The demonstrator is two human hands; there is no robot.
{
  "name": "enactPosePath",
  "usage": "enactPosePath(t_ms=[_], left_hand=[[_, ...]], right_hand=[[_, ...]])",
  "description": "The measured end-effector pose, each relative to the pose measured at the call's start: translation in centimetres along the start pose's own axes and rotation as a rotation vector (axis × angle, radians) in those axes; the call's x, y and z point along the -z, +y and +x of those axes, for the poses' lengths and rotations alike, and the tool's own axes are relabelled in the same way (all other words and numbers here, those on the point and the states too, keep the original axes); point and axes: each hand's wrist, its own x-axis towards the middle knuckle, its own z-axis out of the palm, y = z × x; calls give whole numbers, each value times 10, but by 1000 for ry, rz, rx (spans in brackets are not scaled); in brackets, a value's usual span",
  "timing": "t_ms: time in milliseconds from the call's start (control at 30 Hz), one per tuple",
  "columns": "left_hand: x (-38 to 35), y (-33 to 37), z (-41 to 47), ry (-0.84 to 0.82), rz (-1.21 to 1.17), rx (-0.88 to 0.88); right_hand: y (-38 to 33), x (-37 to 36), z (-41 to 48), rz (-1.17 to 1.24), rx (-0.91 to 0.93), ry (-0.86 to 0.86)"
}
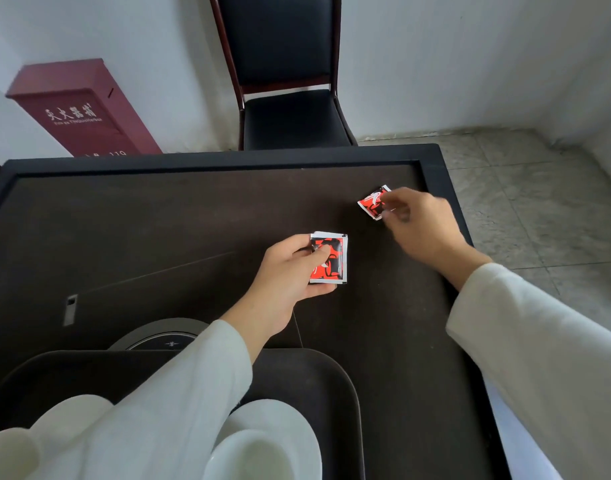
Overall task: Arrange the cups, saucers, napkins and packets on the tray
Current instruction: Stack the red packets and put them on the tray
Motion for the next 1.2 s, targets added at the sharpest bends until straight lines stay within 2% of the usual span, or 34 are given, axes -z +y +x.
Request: enactPosePath(t_ms=[167,333,433,533,633,700,767,833,933,1200], left_hand=[[-6,-4,10,-6,51,21],[-4,-9,19,-2,64,38],[-2,-12,22,-9,49,40],[-1,-14,21,4,33,42],[0,-14,20,14,32,34],[-1,-13,19,17,38,23],[-1,-12,16,21,43,20],[0,-12,12,36,28,19],[-3,-11,2,42,-4,20],[-10,-3,-30,-3,-38,12]], right_hand=[[19,3,37,-338,154,-170],[22,-6,51,-420,187,-348],[24,-10,50,-411,171,-338],[24,-6,48,-344,121,-226],[23,-1,43,-119,-33,-70],[20,1,34,304,-249,-58],[12,3,22,756,-388,-69],[7,5,8,983,-431,-57],[2,10,-14,1160,-465,-69],[-8,23,-53,1281,-425,-123]])
